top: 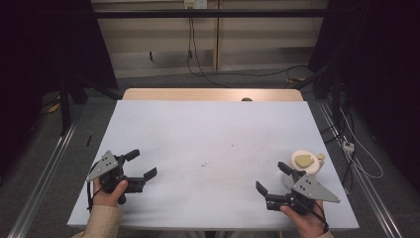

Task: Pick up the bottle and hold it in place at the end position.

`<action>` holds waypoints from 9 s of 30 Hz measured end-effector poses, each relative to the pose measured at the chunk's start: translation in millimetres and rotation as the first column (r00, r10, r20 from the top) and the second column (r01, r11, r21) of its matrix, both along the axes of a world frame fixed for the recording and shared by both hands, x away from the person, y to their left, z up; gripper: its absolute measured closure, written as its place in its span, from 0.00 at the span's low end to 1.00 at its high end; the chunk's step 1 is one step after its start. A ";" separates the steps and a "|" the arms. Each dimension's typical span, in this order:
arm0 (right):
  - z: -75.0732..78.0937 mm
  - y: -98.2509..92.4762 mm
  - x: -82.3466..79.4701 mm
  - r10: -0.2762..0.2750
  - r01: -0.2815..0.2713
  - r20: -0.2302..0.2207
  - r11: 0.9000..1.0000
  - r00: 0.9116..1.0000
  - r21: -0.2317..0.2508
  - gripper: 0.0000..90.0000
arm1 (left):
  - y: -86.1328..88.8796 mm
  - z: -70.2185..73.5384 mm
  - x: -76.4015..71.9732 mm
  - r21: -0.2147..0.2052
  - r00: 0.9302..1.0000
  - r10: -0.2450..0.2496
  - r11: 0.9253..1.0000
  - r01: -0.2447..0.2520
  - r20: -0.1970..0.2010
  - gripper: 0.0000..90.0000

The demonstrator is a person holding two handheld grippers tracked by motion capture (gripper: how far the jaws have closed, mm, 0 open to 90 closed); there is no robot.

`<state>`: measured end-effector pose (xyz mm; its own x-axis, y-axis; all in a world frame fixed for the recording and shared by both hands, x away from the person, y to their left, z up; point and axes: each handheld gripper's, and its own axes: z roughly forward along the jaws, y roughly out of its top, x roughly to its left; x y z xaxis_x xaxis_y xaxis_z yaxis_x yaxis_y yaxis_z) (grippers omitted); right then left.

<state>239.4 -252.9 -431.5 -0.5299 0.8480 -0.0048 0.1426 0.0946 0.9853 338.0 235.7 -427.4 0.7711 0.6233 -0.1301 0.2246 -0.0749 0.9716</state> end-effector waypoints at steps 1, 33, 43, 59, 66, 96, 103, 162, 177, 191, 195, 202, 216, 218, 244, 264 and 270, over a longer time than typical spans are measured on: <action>0.8 -0.4 -0.1 -0.003 0.003 -0.002 1.000 1.000 -0.003 0.06 | -0.2 0.0 -0.1 0.002 1.000 -0.003 1.000 0.003 0.002 0.04; 37.7 -31.7 -18.9 -0.095 0.094 0.010 0.995 0.995 0.025 0.10 | -3.6 -3.0 0.7 0.039 1.000 -0.015 0.999 0.015 -0.003 0.05; 42.7 -54.7 -22.6 -0.196 0.196 0.005 0.981 0.981 -0.004 0.09 | -6.6 -5.1 1.3 0.064 1.000 -0.028 0.998 0.028 -0.009 0.05; 24.4 -73.9 -24.8 -0.278 0.278 -0.031 0.961 0.960 -0.015 0.04 | -8.8 -7.0 2.1 0.071 0.999 -0.033 0.997 0.033 -0.013 0.05; 14.4 -78.4 -22.7 -0.300 0.299 -0.064 0.954 0.952 -0.019 0.03 | -9.6 -7.5 2.4 0.069 0.999 -0.037 0.997 0.039 -0.017 0.05; -19.1 -76.4 8.2 -0.305 0.309 -0.164 0.951 0.938 0.003 0.00 | -8.6 -5.9 2.7 0.055 0.999 -0.023 0.998 0.024 -0.023 0.05; -23.1 -74.4 16.5 -0.317 0.321 -0.150 0.947 0.937 0.006 0.05 | -9.2 -5.8 2.8 0.054 0.999 -0.024 0.998 0.026 -0.023 0.05; -4.7 -20.5 53.1 -0.172 0.173 -0.022 0.984 0.985 0.053 0.08 | -5.1 -4.6 3.2 0.039 1.000 -0.016 0.999 0.017 -0.021 0.05; -4.2 -4.7 65.9 -0.142 0.144 -0.031 0.988 0.989 0.061 0.08 | -3.7 -4.9 3.5 0.035 1.000 -0.006 0.999 0.007 -0.019 0.05; -3.0 7.9 76.7 -0.106 0.108 -0.030 0.992 0.994 0.063 0.08 | -3.3 -5.8 3.7 0.035 1.000 -0.007 0.999 0.008 -0.024 0.05; -2.9 10.3 79.5 -0.103 0.105 -0.033 0.992 0.994 0.067 0.08 | -2.9 -6.2 3.7 0.036 1.000 -0.008 0.999 0.009 -0.024 0.05; -2.3 15.7 84.6 -0.091 0.093 -0.033 0.994 0.995 0.066 0.08 | -3.3 -6.0 3.0 0.034 1.000 -0.006 0.999 0.007 -0.025 0.05; -1.2 24.4 92.7 -0.082 0.084 -0.029 0.994 0.996 0.067 0.08 | -3.7 -7.1 2.9 0.038 1.000 -0.010 0.999 0.011 -0.028 0.05; -1.2 25.3 93.7 -0.078 0.080 -0.030 0.994 0.996 0.070 0.08 | -3.7 -7.7 3.1 0.036 0.999 -0.010 0.999 0.011 -0.031 0.05; -2.5 49.0 113.5 -0.032 0.035 -0.033 0.996 0.999 0.081 0.08 | -3.8 -8.3 2.7 0.038 0.999 -0.011 0.999 0.013 -0.034 0.05; -3.1 62.8 125.3 -0.017 0.020 -0.032 0.997 0.999 0.078 0.08 | -3.0 -8.6 2.9 0.039 0.999 -0.007 0.999 0.008 -0.036 0.05; -4.8 66.0 128.9 -0.002 0.005 -0.034 0.997 0.999 0.074 0.08 | -3.3 -8.7 2.8 0.040 0.999 -0.007 0.999 0.008 -0.036 0.05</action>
